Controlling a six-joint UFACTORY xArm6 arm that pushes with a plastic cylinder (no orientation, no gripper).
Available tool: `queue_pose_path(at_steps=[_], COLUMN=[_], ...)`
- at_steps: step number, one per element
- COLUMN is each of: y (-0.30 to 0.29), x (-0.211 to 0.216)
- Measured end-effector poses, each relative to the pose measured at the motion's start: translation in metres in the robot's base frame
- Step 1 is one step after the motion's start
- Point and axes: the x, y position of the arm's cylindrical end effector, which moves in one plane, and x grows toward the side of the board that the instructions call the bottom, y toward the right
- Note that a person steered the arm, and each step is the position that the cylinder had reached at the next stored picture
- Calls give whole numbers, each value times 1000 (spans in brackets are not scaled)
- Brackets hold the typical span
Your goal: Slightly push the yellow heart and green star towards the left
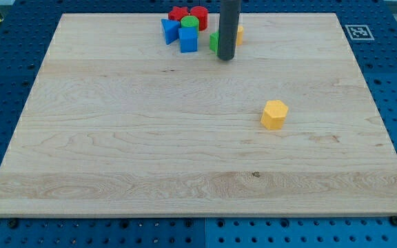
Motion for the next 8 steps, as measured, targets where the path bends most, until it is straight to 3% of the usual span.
queue_pose_path(at_steps=[3, 5, 8], y=[0, 45, 59], x=[-27, 2, -65])
